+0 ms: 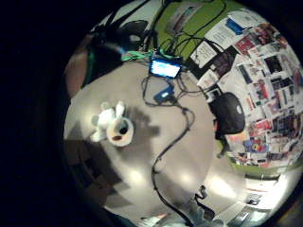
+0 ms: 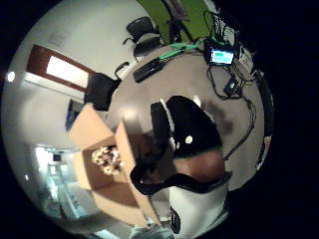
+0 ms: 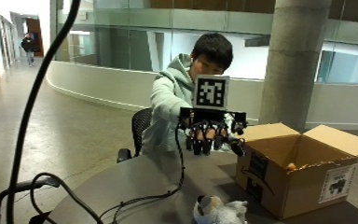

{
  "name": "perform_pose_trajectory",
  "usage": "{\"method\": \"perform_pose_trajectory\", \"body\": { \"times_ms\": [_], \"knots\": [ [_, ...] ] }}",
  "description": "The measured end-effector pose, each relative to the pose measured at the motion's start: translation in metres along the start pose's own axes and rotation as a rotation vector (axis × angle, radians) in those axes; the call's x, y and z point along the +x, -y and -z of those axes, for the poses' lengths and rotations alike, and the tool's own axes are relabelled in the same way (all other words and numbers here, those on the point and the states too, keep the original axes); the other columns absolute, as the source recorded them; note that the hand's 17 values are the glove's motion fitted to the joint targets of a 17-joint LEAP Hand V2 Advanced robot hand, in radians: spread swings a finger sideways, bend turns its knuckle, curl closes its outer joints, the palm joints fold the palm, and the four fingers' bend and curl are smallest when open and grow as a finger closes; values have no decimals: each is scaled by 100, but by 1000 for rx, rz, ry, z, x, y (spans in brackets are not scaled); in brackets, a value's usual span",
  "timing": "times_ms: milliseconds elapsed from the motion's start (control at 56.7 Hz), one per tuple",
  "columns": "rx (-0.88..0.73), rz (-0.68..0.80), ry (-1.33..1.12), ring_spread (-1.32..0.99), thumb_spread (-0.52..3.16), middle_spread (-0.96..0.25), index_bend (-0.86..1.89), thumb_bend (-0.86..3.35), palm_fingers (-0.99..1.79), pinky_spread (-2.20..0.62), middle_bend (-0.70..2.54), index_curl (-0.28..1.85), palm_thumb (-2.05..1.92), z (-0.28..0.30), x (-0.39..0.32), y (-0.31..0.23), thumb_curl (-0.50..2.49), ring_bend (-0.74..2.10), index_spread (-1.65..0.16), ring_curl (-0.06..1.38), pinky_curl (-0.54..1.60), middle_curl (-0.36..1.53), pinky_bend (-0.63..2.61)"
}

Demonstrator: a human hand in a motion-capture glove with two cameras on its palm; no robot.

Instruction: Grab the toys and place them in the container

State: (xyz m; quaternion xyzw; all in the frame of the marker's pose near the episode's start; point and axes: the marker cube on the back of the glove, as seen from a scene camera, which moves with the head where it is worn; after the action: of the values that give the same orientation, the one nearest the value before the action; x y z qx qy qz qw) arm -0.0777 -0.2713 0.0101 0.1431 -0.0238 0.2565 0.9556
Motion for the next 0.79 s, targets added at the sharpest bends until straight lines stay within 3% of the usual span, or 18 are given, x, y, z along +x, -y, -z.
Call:
{"method": "perform_pose_trajectory", "body": {
  "times_ms": [159, 494, 793],
  "knots": [
    [-83, -141, 7, -14, 146, -3, 11, -1, 12, -4, 34, 27, -1, -30, -11, 1, 24, 87, -12, 40, 40, 51, 73],
    [-182, -162, 93, -11, 148, -1, 15, -1, 1, -2, 43, 28, -2, -77, -12, 5, 24, 82, -10, 38, 40, 54, 79],
    [-161, -97, 58, -9, 138, 0, 22, -3, 2, -1, 41, 34, -4, -117, -17, 0, 24, 75, -9, 36, 38, 52, 80]
  ]
}}
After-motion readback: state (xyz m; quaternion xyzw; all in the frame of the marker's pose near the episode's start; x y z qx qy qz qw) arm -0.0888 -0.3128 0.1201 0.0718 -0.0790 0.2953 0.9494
